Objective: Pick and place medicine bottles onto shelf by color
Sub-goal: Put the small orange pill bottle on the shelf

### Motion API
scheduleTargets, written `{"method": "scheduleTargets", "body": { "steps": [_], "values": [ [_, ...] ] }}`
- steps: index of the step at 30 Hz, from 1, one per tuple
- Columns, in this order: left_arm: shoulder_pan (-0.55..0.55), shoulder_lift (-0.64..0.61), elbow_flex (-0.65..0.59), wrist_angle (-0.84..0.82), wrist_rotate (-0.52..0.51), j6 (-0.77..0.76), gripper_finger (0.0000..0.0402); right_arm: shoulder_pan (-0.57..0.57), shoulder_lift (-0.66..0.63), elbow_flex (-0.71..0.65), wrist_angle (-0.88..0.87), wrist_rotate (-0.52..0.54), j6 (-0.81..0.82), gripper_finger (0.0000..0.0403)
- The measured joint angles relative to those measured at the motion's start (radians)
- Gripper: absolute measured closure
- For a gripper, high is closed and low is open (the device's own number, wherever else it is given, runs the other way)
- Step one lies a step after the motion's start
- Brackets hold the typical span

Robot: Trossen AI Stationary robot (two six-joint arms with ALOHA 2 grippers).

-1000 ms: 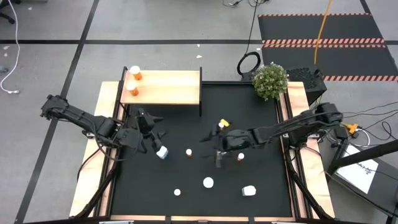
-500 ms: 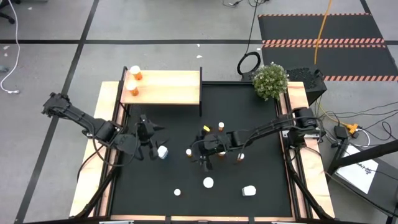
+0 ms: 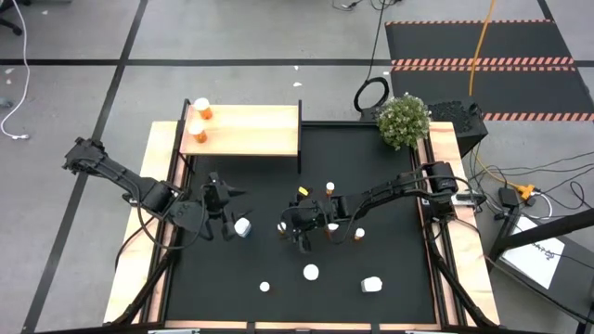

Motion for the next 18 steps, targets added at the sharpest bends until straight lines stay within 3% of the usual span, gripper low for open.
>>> {"method": "scheduleTargets", "body": {
  "steps": [11,18],
  "values": [
    [0.000,0.000,0.000,0.000,0.000,0.000,0.0131,-0.001,0.004,0.000,0.002,0.001,-0.004,0.0188],
    [0.000,0.000,0.001,0.000,0.000,0.000,0.0131,-0.001,0.011,0.000,0.007,0.002,-0.002,0.0201]
  ]
}}
